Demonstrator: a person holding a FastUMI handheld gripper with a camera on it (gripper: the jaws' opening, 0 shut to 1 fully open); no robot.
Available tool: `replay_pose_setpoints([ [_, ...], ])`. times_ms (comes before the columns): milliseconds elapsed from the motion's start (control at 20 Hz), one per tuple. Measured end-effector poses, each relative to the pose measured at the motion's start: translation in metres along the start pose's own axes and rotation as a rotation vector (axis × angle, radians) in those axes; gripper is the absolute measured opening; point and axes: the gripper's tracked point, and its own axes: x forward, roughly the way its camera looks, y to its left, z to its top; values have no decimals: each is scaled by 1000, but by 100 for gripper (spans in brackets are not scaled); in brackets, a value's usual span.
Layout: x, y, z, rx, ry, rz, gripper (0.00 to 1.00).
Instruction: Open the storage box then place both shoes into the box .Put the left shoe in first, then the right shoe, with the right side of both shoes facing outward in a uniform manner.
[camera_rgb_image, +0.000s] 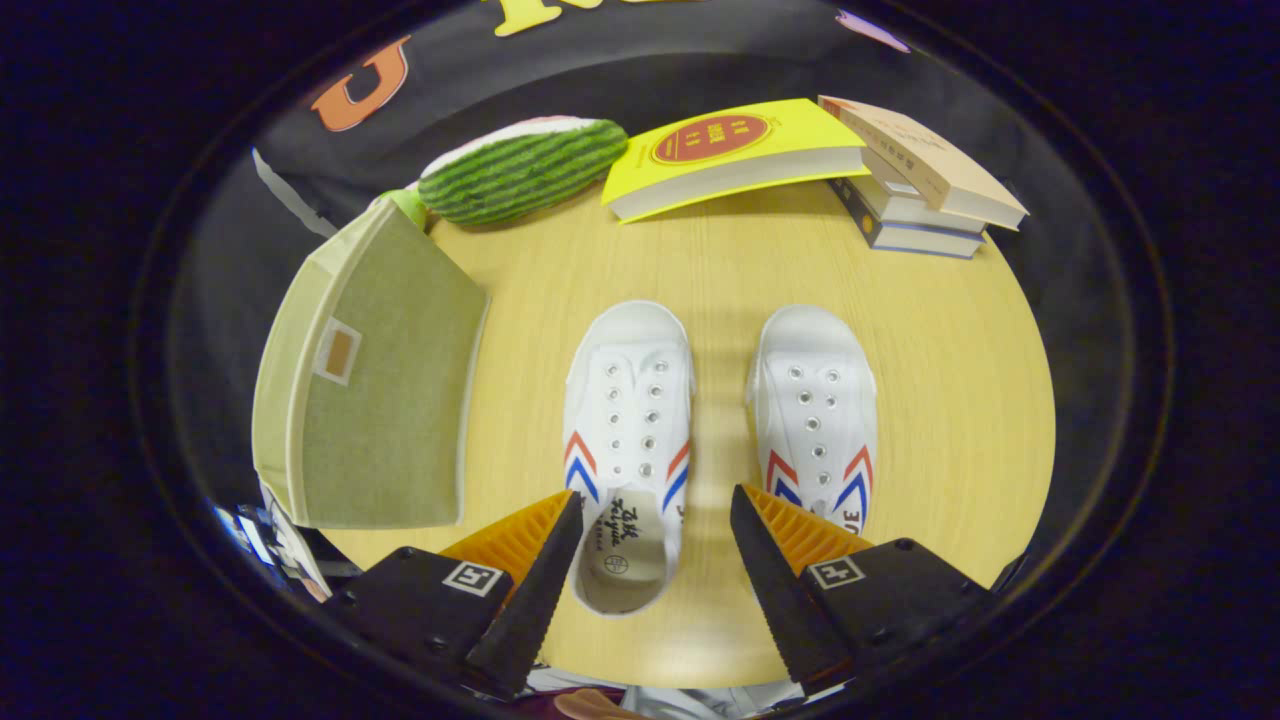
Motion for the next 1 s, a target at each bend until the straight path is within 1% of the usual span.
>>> replay_pose_setpoints([
  [100,10,-4,-3,0,18,15,87],
  [150,14,0,-6,-3,38,52,77],
  [200,20,1,-9,5,51,67,70],
  [250,26,-3,-8,7,59,56,61],
  [300,30,-4,-9,5,63,58,56],
  [350,37,2,-13,11,81,91,49],
  [400,44,5,-19,14,107,107,42],
  [450,44,8,-19,18,110,135,25],
  [550,45,6,-17,20,102,162,16],
  [600,44,5,-17,57,96,176,16],
  [650,43,7,-17,97,90,196,10],
  [700,42,6,-16,124,80,216,7],
  [850,30,21,-16,186,73,316,6],
  [1000,20,32,-11,196,51,376,6],
])
